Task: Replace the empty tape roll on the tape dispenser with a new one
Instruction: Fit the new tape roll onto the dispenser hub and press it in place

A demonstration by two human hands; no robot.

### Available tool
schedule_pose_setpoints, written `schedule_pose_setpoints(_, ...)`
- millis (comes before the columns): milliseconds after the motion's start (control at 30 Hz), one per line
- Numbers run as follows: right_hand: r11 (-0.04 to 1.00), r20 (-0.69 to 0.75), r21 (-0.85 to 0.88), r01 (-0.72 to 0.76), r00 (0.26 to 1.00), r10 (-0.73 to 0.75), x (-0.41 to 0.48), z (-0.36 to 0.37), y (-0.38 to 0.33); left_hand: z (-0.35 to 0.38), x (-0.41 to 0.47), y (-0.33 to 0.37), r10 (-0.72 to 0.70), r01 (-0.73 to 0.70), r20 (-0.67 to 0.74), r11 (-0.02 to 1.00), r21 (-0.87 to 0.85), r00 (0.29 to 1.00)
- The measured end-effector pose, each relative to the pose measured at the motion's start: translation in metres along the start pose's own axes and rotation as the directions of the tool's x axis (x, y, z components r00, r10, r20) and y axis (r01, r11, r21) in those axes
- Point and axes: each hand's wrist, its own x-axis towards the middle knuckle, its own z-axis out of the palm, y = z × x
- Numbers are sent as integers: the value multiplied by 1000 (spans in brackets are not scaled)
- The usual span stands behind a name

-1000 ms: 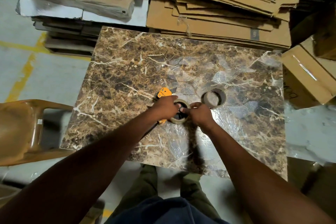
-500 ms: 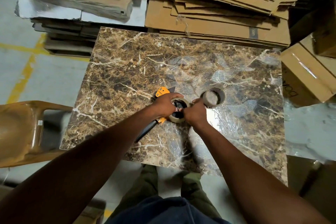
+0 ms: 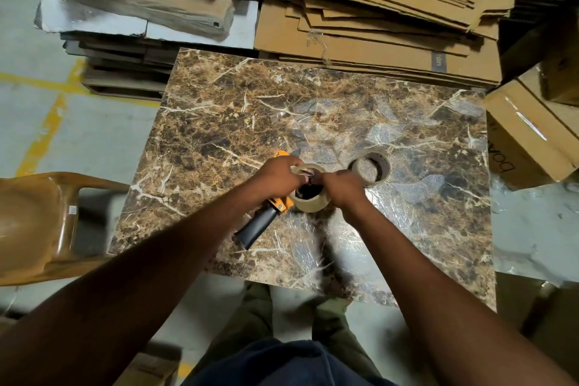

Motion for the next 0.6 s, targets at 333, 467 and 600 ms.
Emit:
schedule_pose_setpoints(333,964,168,243,112,973,-155,-25,-42,-20,-22,-7,4,67,-41,64,938,-344,996)
schedule_pose_setpoints(467,883,71,-174,436,900,-430,-30,-35,-19,-23,-3,6,-11,29,39,868,-496,999)
schedule_pose_setpoints(600,428,172,-581,692,619,-767,-43,-12,-3,-14,-3,3,-48,89,92,857,-508,995)
